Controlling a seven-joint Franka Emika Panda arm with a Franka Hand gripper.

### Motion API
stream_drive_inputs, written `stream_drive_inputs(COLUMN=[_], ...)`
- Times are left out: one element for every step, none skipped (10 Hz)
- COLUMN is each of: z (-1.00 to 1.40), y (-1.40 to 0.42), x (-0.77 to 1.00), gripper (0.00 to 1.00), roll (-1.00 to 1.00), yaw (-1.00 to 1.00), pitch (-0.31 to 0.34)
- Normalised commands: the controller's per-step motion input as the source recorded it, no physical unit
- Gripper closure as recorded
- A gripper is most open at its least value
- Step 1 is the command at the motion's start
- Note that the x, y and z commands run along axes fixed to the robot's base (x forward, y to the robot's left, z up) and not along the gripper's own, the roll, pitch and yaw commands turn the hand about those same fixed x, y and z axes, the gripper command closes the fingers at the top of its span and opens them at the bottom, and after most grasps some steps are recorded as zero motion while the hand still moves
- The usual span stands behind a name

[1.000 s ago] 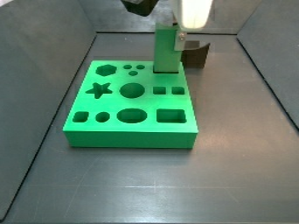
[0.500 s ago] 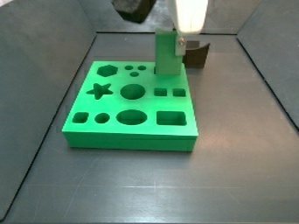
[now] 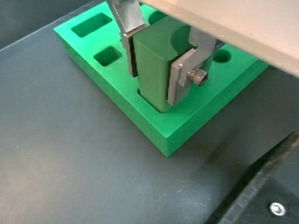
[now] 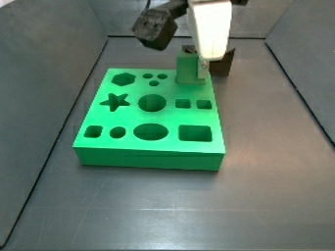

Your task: Insert the arch object.

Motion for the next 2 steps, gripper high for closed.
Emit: stream_drive_inputs(z=[0.0,0.0], y=[0.0,0.0], x=[0.0,0.0], gripper=[1.0,1.0], roll=[-0.01,0.0], yaw=[0.0,0.0], pitch=[-0.006,0.0])
